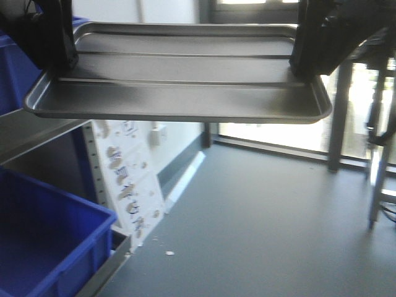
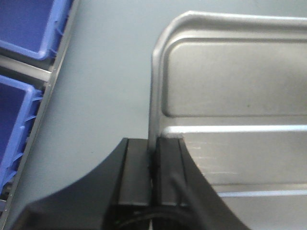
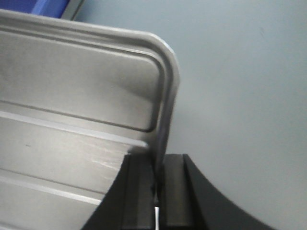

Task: Grab silver tray and stack on right shelf
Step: 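Carry the tray over the larger grey-blue tray on the other shelf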

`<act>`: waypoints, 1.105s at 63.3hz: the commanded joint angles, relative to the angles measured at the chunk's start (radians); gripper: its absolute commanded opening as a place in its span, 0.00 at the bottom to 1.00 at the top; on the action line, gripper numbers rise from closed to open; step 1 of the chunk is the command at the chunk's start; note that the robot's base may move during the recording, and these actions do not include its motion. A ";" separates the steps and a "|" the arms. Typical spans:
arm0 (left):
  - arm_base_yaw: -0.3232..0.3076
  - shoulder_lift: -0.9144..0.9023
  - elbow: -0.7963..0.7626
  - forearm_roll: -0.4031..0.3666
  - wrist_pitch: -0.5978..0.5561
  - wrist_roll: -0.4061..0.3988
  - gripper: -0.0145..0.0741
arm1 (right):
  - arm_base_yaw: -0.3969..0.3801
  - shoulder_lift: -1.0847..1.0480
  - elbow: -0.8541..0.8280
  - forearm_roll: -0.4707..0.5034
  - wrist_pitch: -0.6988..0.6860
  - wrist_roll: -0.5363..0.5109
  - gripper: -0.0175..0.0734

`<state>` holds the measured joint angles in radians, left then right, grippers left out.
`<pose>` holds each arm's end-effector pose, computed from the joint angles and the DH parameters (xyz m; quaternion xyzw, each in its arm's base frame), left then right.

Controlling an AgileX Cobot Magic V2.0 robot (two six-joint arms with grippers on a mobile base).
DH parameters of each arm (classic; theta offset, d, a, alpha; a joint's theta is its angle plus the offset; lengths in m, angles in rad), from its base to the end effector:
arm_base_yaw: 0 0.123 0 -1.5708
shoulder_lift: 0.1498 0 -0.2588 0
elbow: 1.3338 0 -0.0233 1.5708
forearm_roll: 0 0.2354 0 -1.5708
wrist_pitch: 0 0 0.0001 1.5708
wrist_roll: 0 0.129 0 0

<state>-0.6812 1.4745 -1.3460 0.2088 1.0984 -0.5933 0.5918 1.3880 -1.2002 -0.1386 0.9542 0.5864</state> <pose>0.2511 -0.1729 0.2802 0.0691 0.9694 -0.0456 0.2309 0.2502 0.1506 0.2699 -0.0269 0.9645 0.0875 0.2477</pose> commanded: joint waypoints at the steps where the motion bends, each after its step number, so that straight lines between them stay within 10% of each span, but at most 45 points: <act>1: -0.005 -0.042 -0.033 0.042 -0.006 0.001 0.06 | -0.001 -0.037 -0.036 -0.035 -0.016 -0.025 0.26; 70: -0.005 -0.042 -0.033 0.042 -0.006 0.001 0.06 | -0.001 -0.037 -0.036 -0.035 -0.016 -0.025 0.26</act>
<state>-0.6812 1.4745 -1.3460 0.2088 1.1001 -0.5933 0.5918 1.3880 -1.2002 -0.1386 0.9524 0.5864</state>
